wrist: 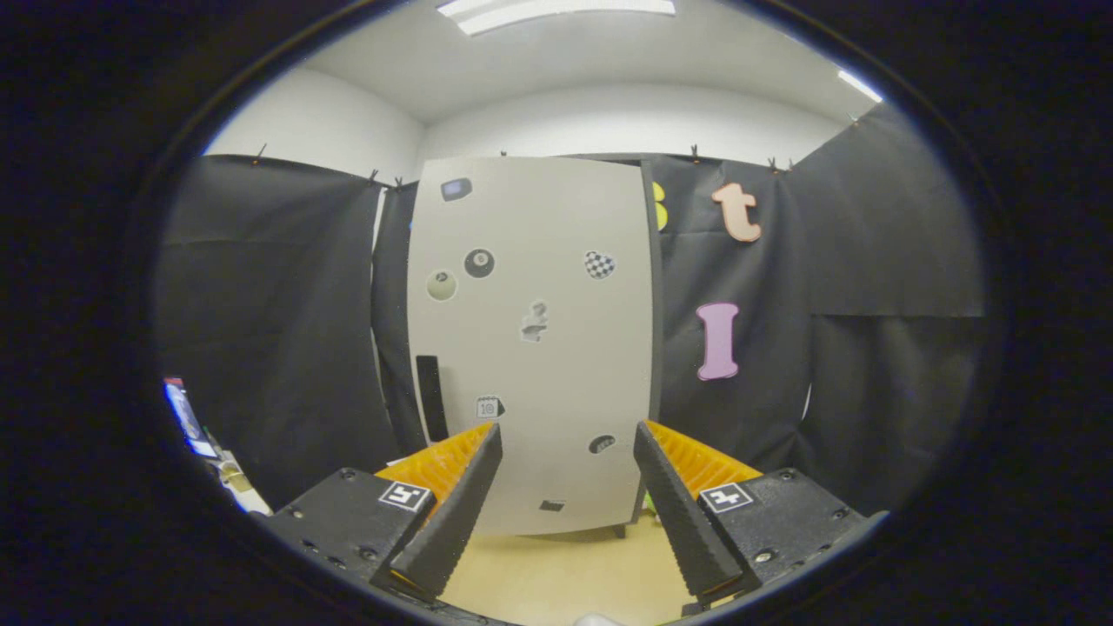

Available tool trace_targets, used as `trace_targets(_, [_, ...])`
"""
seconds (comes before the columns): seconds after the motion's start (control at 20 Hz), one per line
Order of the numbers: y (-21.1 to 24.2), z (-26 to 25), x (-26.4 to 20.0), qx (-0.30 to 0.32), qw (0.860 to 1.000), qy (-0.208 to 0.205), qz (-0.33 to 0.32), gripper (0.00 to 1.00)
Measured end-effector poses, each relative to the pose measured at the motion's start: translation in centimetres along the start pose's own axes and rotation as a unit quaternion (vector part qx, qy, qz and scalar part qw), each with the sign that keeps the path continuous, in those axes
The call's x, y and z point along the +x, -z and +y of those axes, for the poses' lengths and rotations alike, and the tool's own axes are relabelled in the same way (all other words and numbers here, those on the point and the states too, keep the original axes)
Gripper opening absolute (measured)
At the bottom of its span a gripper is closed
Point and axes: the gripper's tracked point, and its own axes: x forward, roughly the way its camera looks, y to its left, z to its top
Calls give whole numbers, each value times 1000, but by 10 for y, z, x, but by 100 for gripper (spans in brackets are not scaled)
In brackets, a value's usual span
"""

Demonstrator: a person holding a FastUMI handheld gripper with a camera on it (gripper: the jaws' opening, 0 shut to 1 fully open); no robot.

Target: Open the shoe cabinet door, grab the shoes and put them into the shoe cabinet, then close the shoe cabinet door.

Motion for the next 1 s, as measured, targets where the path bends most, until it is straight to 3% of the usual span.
trace_targets(0.15, [-11, -37, -18, -15, 999, 45, -15, 98])
trace_targets(0.4, [-14, -68, -30, -7, 997, 72, -22, 97])
trace_targets(1.0, [-6, -69, -29, -3, 998, 68, -17, 97])
